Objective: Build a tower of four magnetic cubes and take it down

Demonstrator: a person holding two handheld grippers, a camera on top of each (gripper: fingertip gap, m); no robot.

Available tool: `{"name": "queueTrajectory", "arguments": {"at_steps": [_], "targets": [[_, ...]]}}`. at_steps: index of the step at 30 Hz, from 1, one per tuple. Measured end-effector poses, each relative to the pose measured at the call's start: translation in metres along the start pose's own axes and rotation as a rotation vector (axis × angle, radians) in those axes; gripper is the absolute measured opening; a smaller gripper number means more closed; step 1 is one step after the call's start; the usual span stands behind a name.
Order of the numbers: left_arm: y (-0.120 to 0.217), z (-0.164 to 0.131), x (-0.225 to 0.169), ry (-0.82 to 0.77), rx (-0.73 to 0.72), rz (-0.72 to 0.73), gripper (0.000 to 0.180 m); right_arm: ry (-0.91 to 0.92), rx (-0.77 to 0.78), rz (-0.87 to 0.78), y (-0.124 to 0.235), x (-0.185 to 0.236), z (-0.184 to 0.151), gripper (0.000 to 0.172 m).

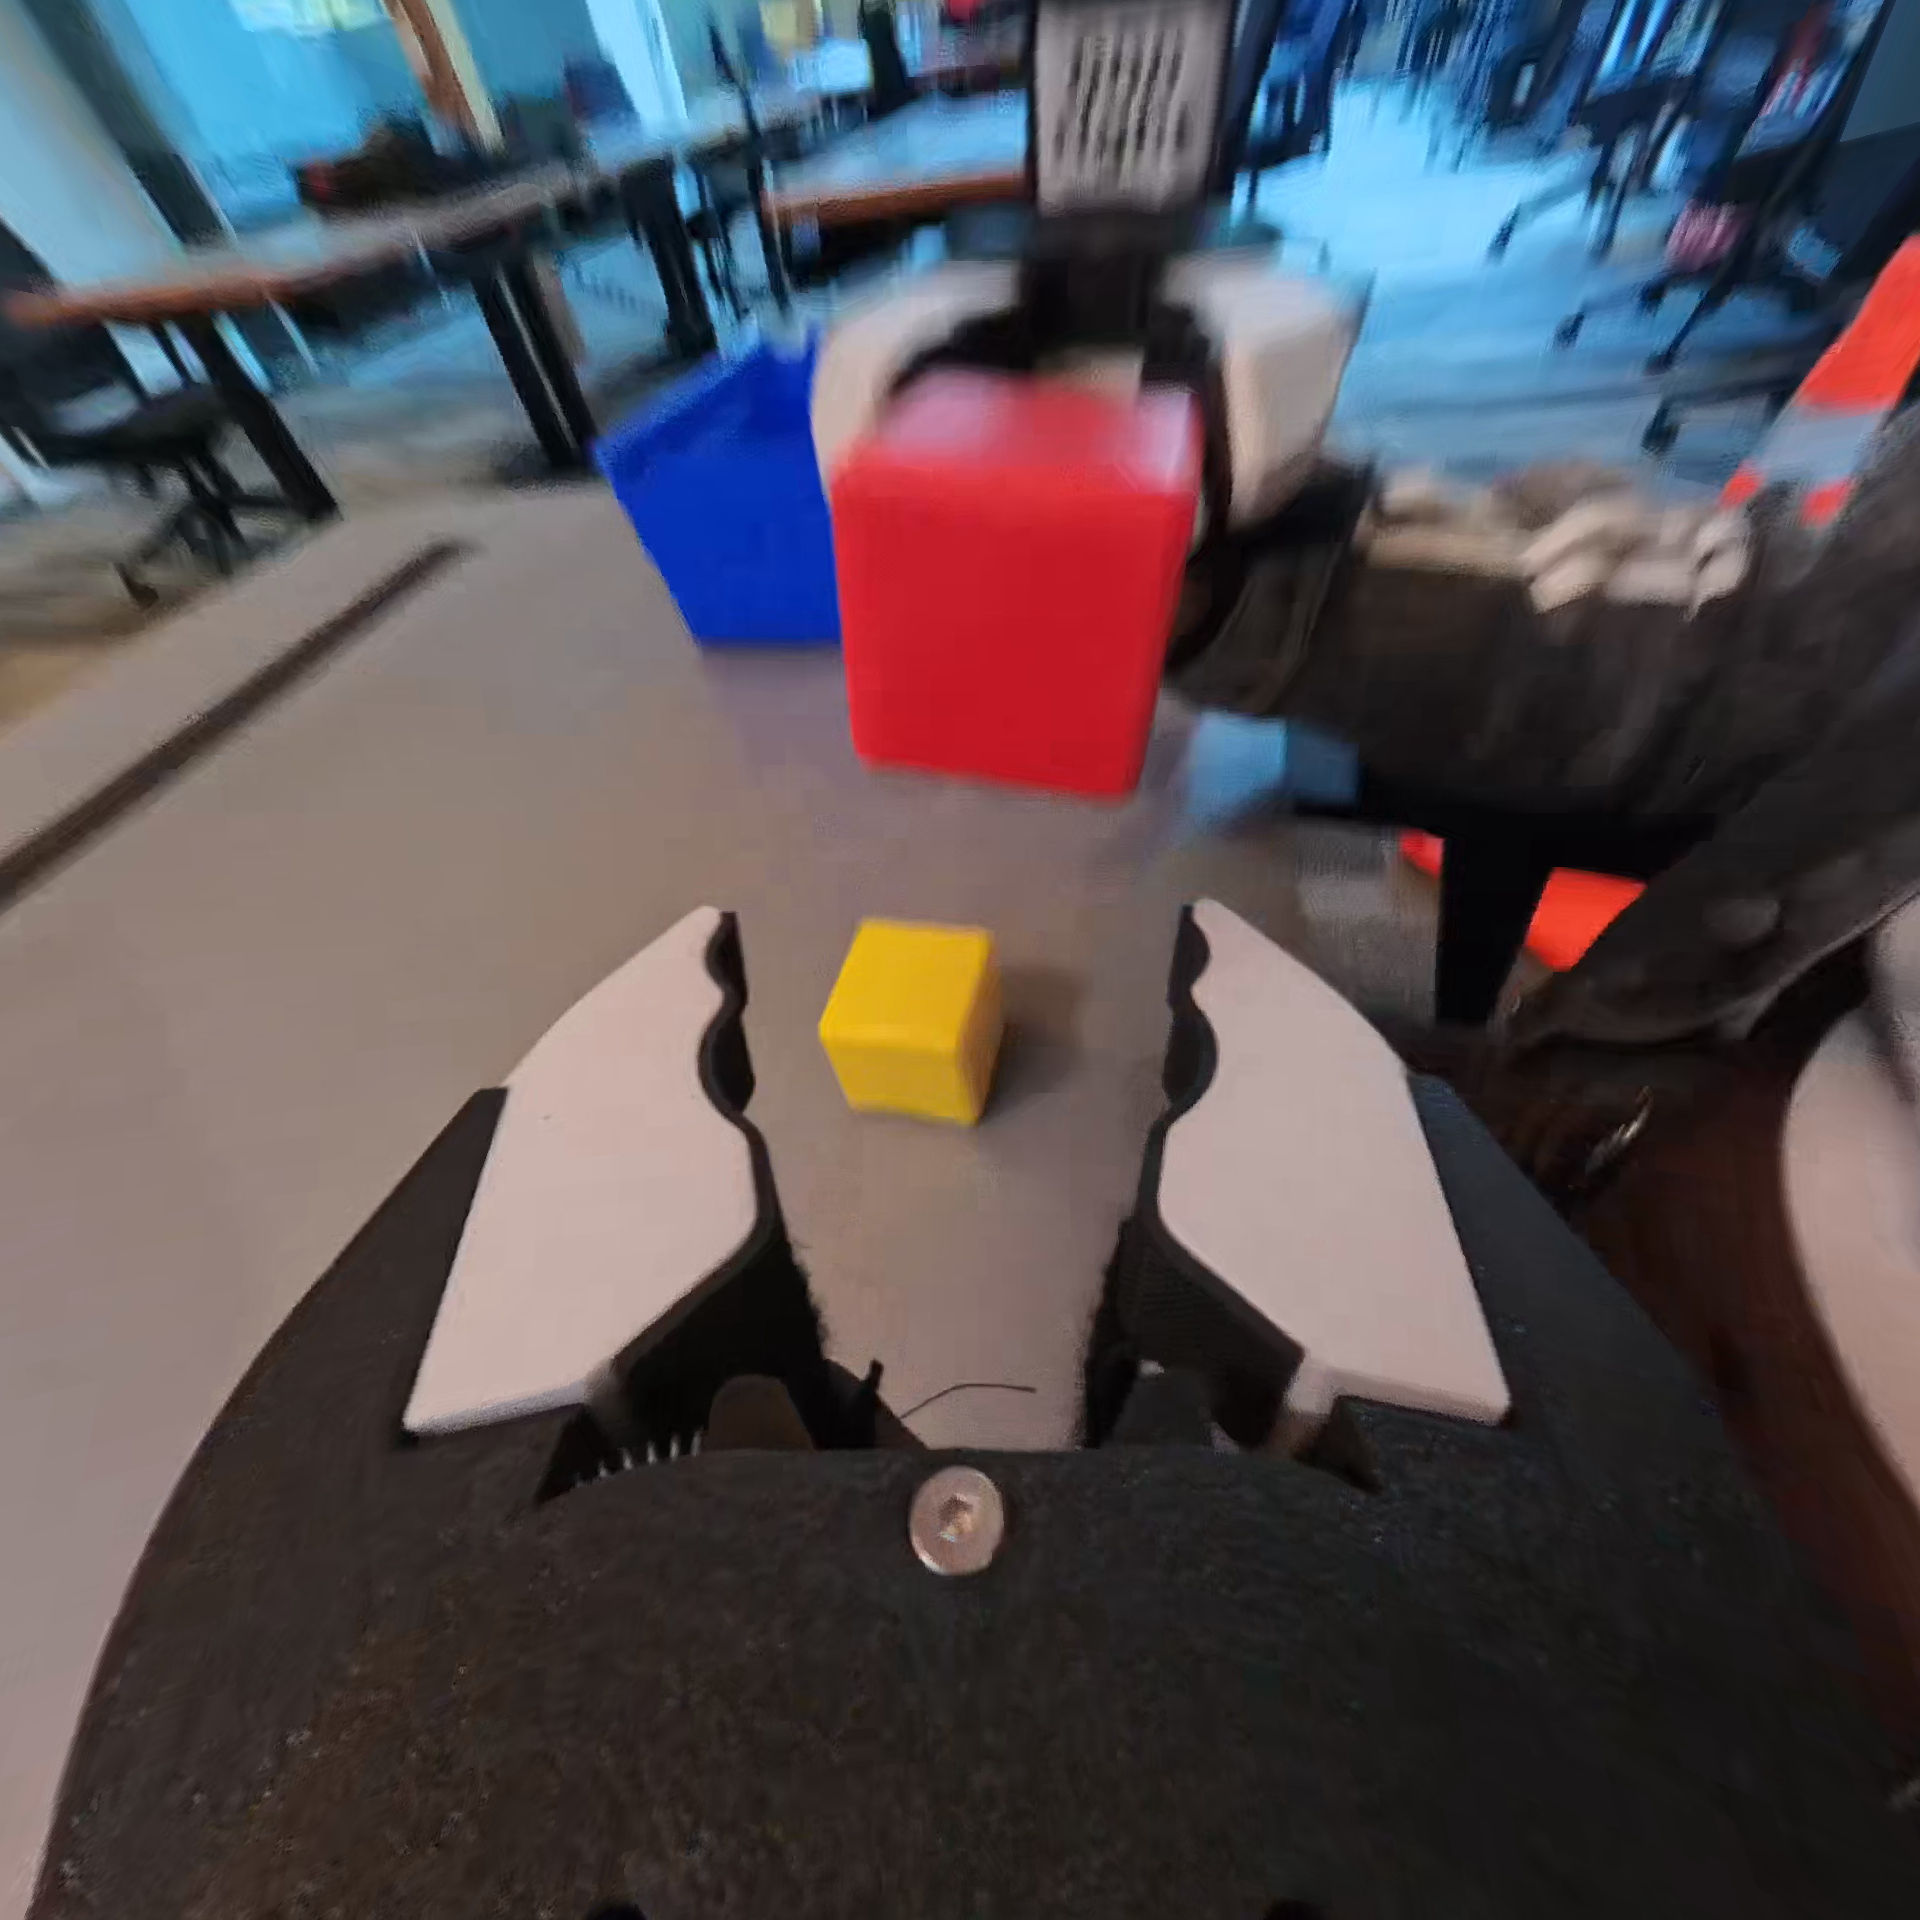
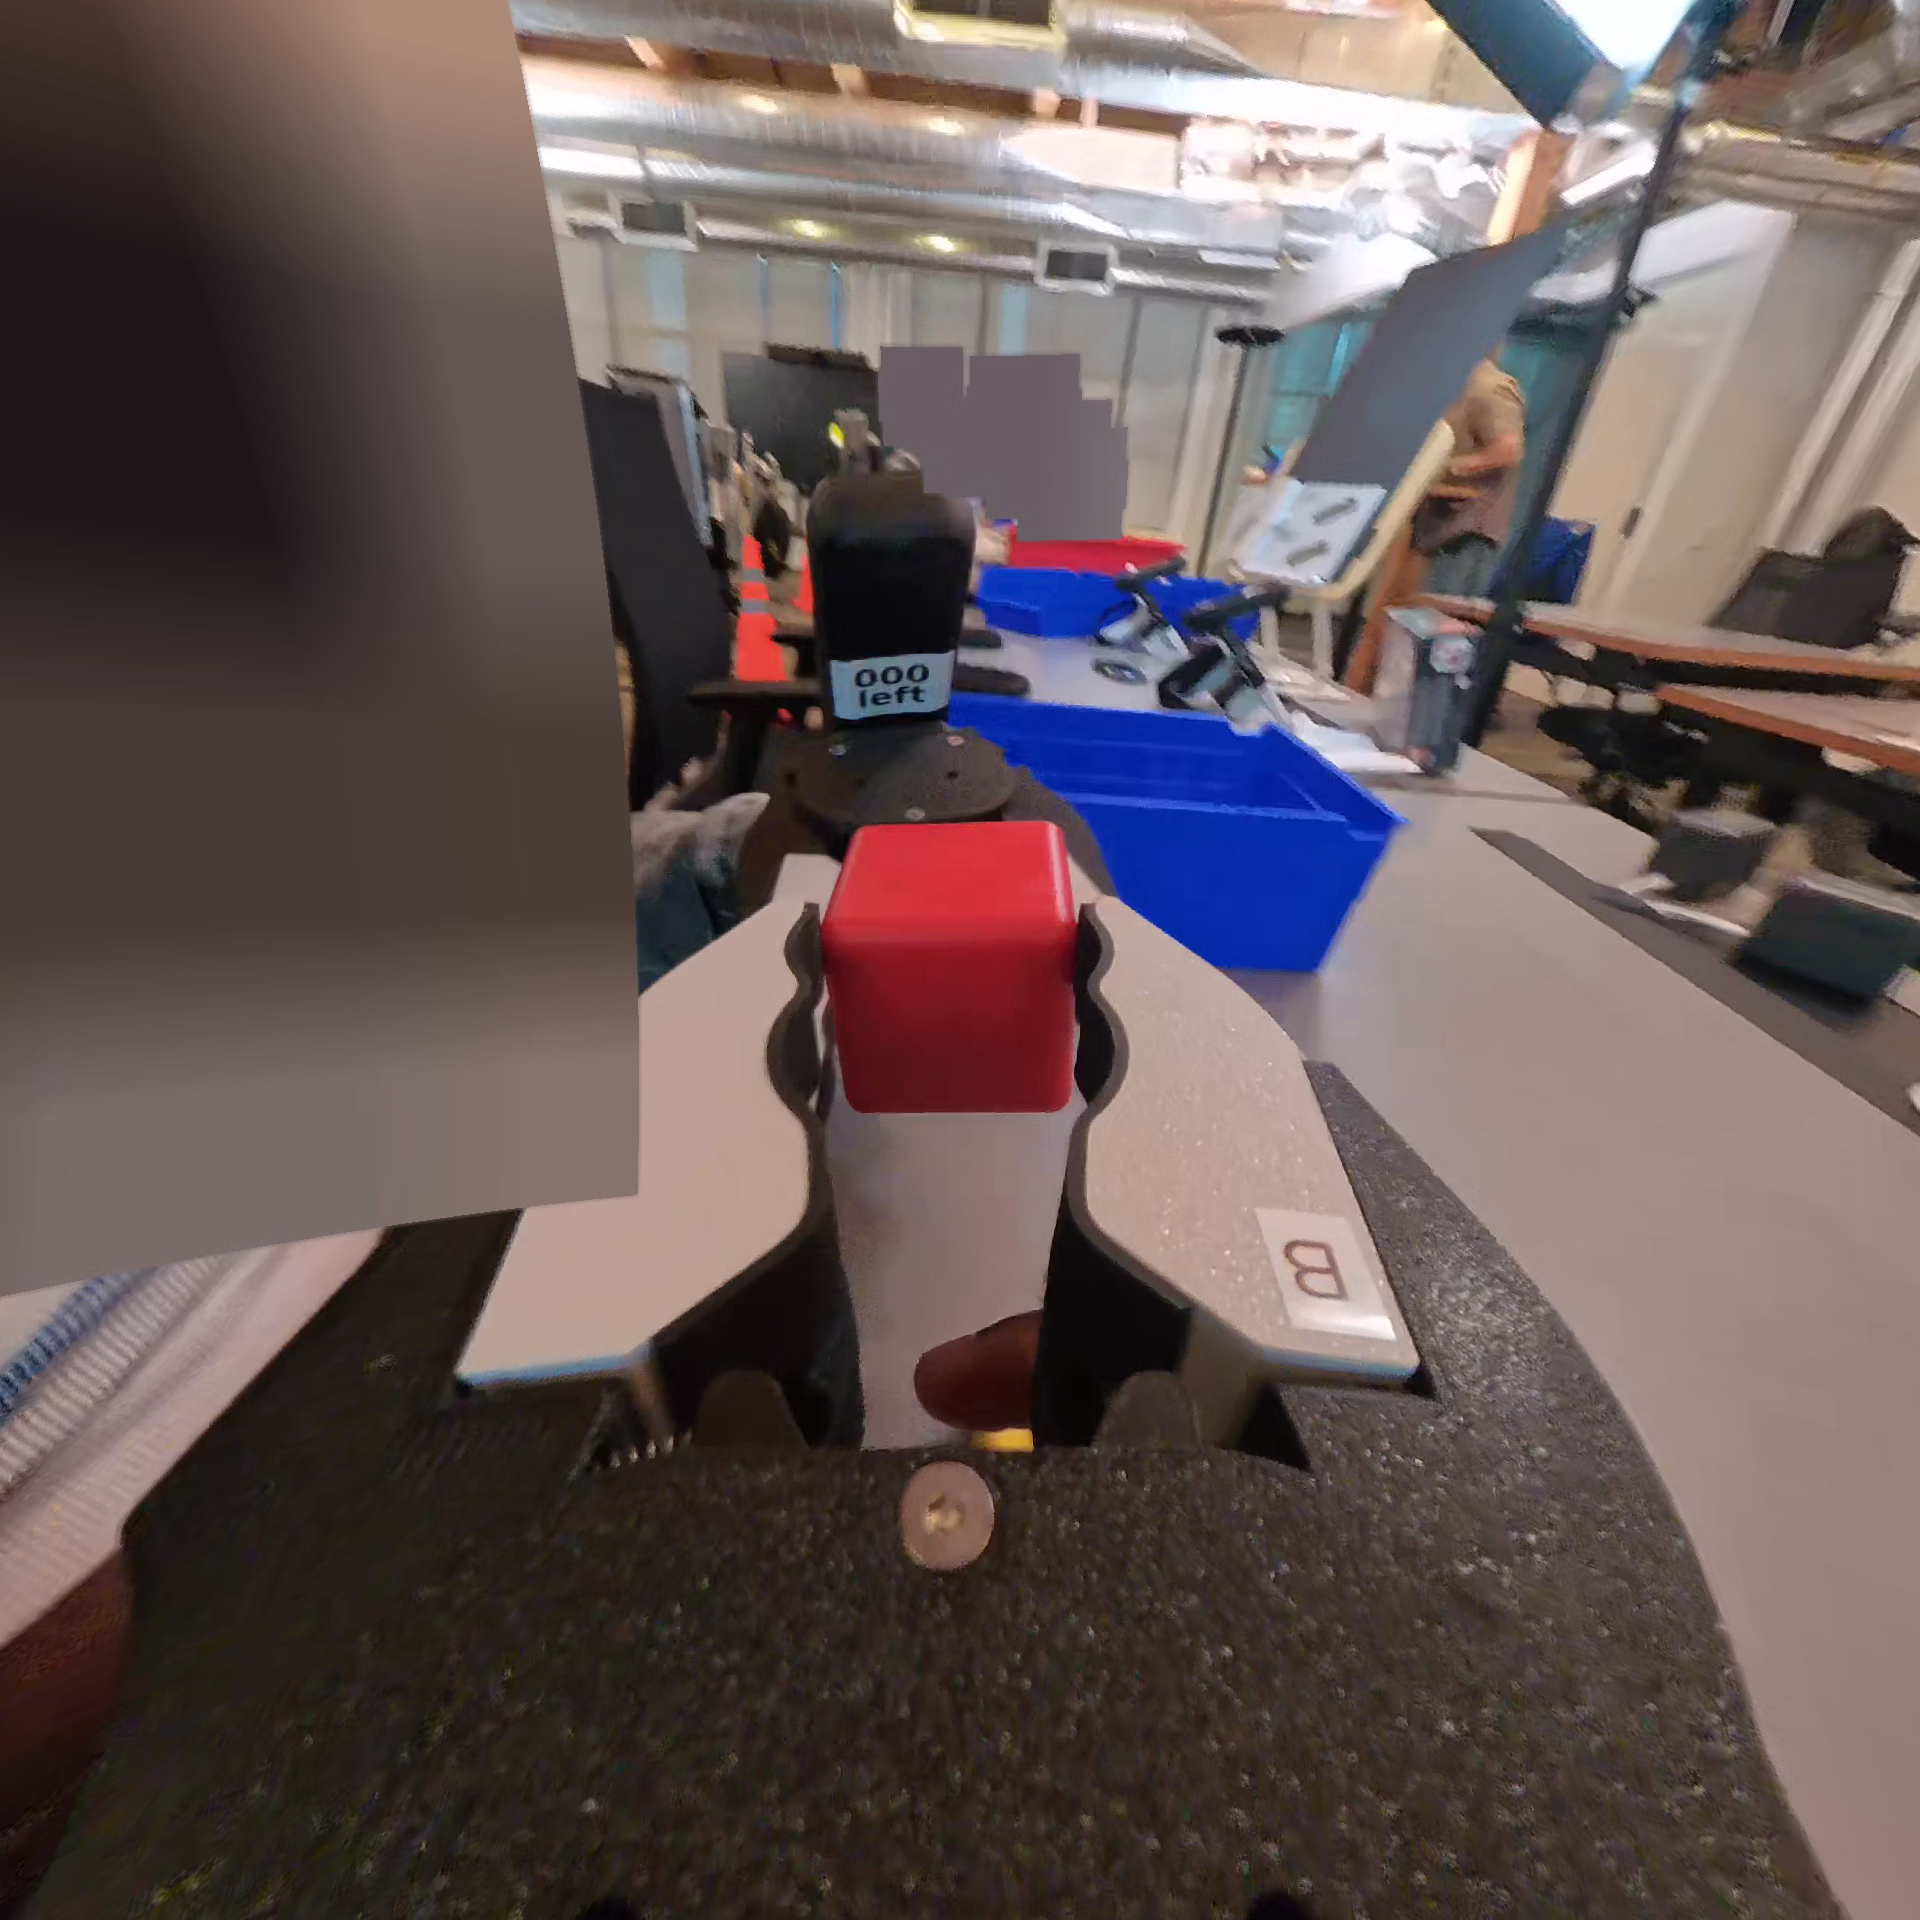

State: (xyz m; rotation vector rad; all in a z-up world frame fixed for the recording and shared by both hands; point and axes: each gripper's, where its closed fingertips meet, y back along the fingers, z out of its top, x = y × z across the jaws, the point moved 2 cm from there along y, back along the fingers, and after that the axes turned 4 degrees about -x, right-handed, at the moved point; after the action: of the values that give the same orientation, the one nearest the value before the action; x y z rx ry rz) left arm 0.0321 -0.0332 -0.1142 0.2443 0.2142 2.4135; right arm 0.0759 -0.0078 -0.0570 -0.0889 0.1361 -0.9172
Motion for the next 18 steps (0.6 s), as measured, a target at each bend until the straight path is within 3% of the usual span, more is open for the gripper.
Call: {"name": "queueTrajectory", "arguments": {"at_steps": [1,4,10,12,18], "targets": [[-0.008,-0.017,0.003,0.015,0.072,-0.020,0.083,0.002,0.030,-0.026,0.006,-0.007,-0.006,0.046],[-0.032,-0.051,0.007,0.054,0.211,-0.089,0.083,-0.035,0.108,-0.063,0.019,-0.021,-0.027,0.046],[-0.058,-0.087,0.017,-0.044,0.402,-0.124,0.069,-0.124,0.191,-0.074,0.027,-0.034,-0.060,0.046],[-0.060,-0.086,0.015,-0.058,0.401,-0.141,0.050,-0.128,0.233,-0.071,0.026,-0.034,-0.069,0.046],[-0.060,-0.087,0.013,-0.035,0.406,-0.175,0.049,-0.136,0.298,-0.054,0.021,-0.032,-0.086,0.047]]}}
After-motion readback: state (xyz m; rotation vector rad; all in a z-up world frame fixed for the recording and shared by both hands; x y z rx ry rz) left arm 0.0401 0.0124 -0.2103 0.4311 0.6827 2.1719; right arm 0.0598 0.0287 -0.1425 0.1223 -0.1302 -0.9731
